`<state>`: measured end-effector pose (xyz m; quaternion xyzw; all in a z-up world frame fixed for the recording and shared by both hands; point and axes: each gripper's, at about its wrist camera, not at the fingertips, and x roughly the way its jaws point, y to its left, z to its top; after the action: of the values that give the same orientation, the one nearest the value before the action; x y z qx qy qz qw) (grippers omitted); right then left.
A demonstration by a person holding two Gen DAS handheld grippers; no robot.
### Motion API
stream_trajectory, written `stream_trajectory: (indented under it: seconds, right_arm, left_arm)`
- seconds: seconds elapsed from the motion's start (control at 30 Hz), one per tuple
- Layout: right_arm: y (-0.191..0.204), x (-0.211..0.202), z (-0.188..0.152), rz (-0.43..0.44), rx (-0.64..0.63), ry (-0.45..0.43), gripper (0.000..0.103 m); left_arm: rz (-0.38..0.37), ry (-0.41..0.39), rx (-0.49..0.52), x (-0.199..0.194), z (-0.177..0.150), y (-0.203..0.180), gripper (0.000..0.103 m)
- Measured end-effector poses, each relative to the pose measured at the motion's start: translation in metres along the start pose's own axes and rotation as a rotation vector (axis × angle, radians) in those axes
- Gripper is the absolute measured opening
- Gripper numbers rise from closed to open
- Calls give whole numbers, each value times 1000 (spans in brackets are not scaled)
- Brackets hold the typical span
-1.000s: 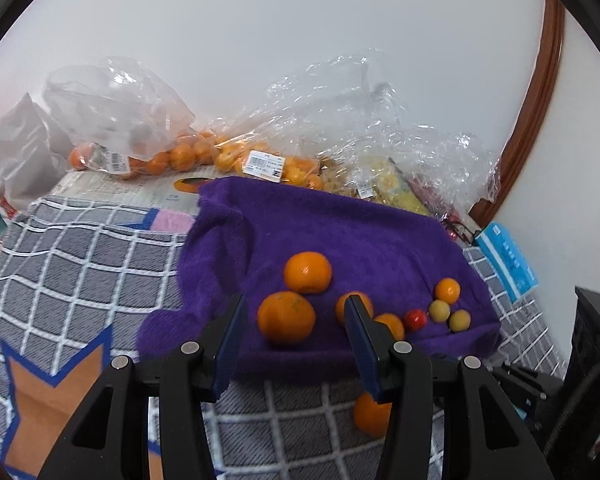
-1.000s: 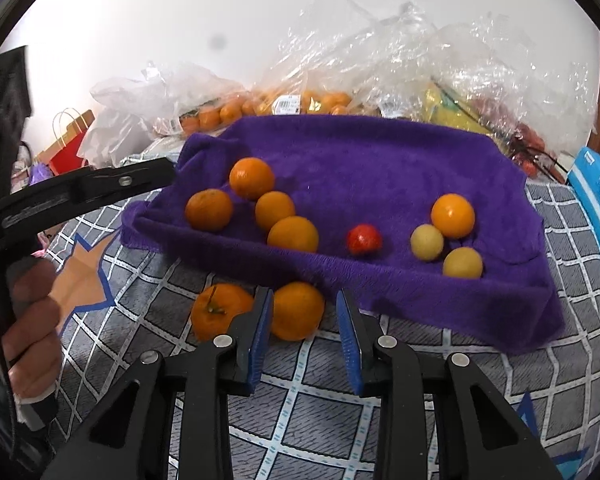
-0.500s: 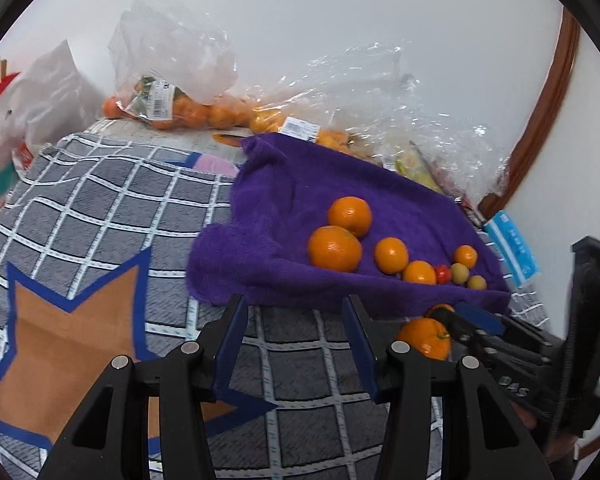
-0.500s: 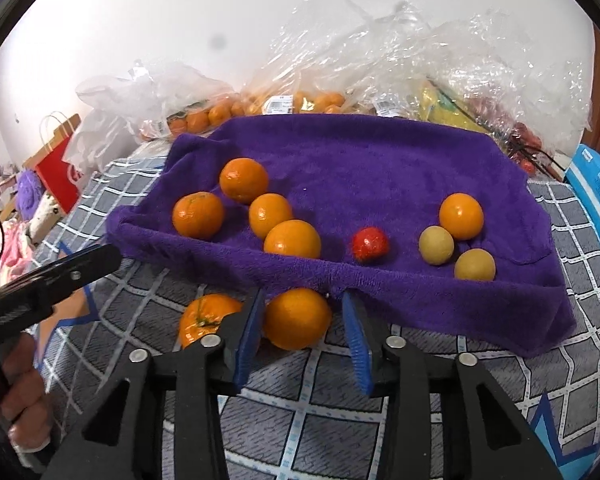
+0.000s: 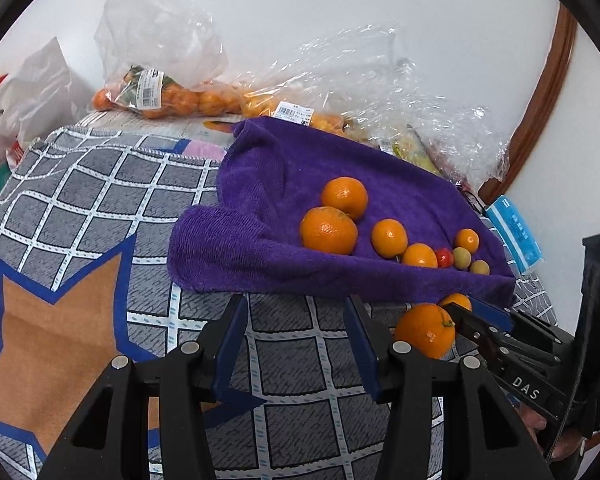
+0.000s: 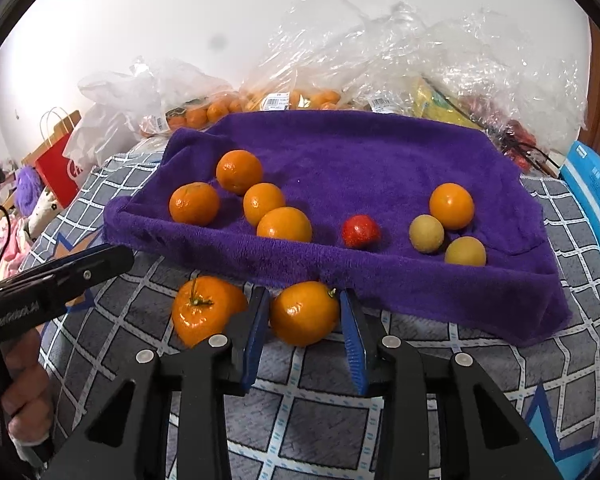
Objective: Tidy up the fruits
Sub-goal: 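Move both tools back toward the last mandarins on the bedspread, then grasp a mandarin with the right tool while the left tool grasps another mandarin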
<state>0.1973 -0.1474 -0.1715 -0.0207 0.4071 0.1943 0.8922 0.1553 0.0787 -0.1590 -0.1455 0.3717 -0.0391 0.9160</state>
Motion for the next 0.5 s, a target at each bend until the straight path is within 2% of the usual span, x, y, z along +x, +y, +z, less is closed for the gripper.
stream_trajectory:
  seconds: [0.07, 0.13, 0.3, 0.5]
  right_arm:
    - [-1, 3, -1, 1, 3, 20, 36]
    - [-2, 12, -1, 0, 3, 79, 37]
    - [-3, 1, -1, -6, 11, 16, 37]
    - [-7, -9, -3, -15, 13, -4, 37]
  left_arm:
    - [-8, 5, -8, 1, 0, 1, 47]
    - [-11, 14, -12, 3, 0, 2, 47]
    - [-15, 13, -5, 3, -1, 1, 47]
    - [-15, 17, 14, 3, -1, -2, 47]
